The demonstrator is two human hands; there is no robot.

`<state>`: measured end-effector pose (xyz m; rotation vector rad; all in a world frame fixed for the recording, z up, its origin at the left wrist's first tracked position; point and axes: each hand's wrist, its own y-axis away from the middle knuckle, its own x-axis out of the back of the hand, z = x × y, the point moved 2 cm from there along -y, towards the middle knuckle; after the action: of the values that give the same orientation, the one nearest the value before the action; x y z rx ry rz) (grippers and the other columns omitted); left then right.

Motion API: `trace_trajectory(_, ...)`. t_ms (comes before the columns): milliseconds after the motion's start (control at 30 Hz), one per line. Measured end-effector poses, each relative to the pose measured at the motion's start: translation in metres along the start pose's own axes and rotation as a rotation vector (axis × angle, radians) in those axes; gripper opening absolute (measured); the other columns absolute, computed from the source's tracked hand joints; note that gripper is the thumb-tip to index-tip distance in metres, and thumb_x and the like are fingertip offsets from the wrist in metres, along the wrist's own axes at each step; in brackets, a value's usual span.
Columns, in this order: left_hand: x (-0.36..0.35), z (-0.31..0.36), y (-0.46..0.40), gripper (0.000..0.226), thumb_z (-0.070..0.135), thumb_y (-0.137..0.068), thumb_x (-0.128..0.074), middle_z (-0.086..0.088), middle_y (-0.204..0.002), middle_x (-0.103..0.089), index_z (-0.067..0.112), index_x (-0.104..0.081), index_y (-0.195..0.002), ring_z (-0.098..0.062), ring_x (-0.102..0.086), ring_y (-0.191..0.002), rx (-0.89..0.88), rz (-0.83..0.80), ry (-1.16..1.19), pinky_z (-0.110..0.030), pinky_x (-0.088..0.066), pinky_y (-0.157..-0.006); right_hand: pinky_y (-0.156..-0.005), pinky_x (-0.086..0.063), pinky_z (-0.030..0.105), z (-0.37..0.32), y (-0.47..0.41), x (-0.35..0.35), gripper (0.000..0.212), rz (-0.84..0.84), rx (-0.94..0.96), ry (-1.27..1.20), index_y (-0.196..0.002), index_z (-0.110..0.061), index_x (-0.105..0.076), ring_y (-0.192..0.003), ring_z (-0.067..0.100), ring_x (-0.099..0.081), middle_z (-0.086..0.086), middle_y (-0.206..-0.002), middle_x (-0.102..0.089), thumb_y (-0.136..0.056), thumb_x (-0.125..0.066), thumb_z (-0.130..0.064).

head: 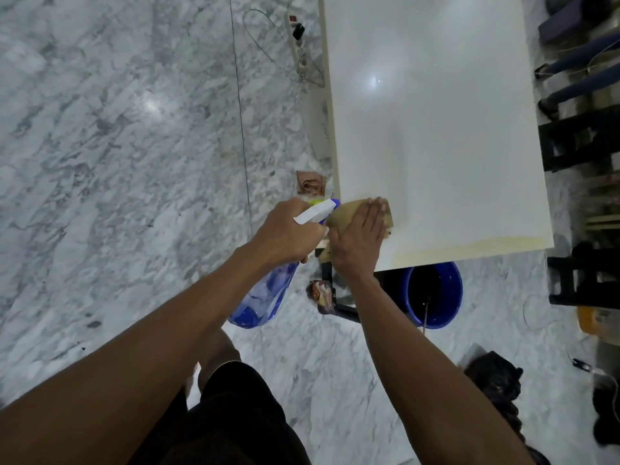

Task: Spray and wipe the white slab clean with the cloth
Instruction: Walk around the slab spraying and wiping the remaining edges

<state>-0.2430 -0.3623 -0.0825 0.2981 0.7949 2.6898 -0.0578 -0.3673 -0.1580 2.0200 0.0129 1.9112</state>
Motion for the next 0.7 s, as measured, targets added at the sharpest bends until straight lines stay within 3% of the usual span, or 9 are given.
trace_trajectory(133, -0.004, -0.01, 0.019, 0.012, 0.005, -0.089, -0.059, -0.018, -0.08, -0.067, 0.001, -0.068, -0.096, -0.017, -0.058, -0.04, -0.016, -0.003, -0.035, -0.024, -0.047, -0.043, -0.124, 0.006, 0.043, 0.012, 0.027, -0.007, 0.09, 0.007, 0.041, 0.029, -0.155, 0.003, 0.004, -0.153, 0.032, 0.01, 0.021, -0.164, 0.008, -0.095, -0.051, -0.037)
trace_trajectory(267, -0.01, -0.024, 0.038, 0.015, 0.007, -0.089, -0.06, -0.013, -0.081, -0.066, 0.002, -0.067, -0.101, -0.013, -0.059, -0.039, -0.018, 0.011, -0.072, -0.03, -0.052, -0.049, -0.125, 0.003, 0.045, 0.026, 0.056, -0.017, 0.088, 0.016, 0.059, 0.051, -0.155, 0.003, 0.003, -0.153, 0.033, 0.009, 0.021, -0.164, 0.008, -0.095, -0.051, -0.032)
trace_trajectory(400, -0.022, -0.033, 0.055, 0.019, 0.005, -0.086, -0.057, -0.024, -0.076, -0.065, -0.008, -0.067, -0.095, -0.016, -0.059, -0.038, -0.039, -0.007, -0.095, -0.036, -0.052, -0.054, -0.125, 0.003, 0.044, 0.036, 0.074, -0.026, 0.085, 0.034, 0.091, 0.033, -0.155, 0.003, 0.002, -0.153, 0.033, 0.008, 0.021, -0.164, 0.006, -0.095, -0.05, -0.026)
trace_trajectory(600, -0.046, -0.024, 0.077, 0.045, 0.025, -0.069, -0.051, -0.032, -0.09, -0.072, -0.009, -0.068, -0.094, -0.021, -0.059, -0.043, 0.006, -0.012, -0.054, -0.037, -0.055, -0.055, -0.125, -0.003, 0.046, 0.057, 0.083, -0.025, 0.079, 0.001, 0.24, 0.003, -0.155, 0.003, -0.001, -0.153, 0.033, 0.007, 0.021, -0.164, 0.006, -0.095, -0.05, -0.013)
trace_trajectory(700, -0.058, -0.008, 0.086, 0.047, 0.024, -0.069, -0.052, -0.036, -0.09, -0.07, -0.013, -0.067, -0.093, -0.025, -0.06, -0.047, -0.008, -0.015, -0.091, -0.038, -0.053, -0.056, -0.125, -0.008, 0.047, 0.085, 0.101, -0.021, 0.079, -0.109, 0.282, -0.121, -0.156, 0.003, 0.0, -0.153, 0.03, 0.008, 0.018, -0.165, 0.008, -0.093, -0.047, -0.005)
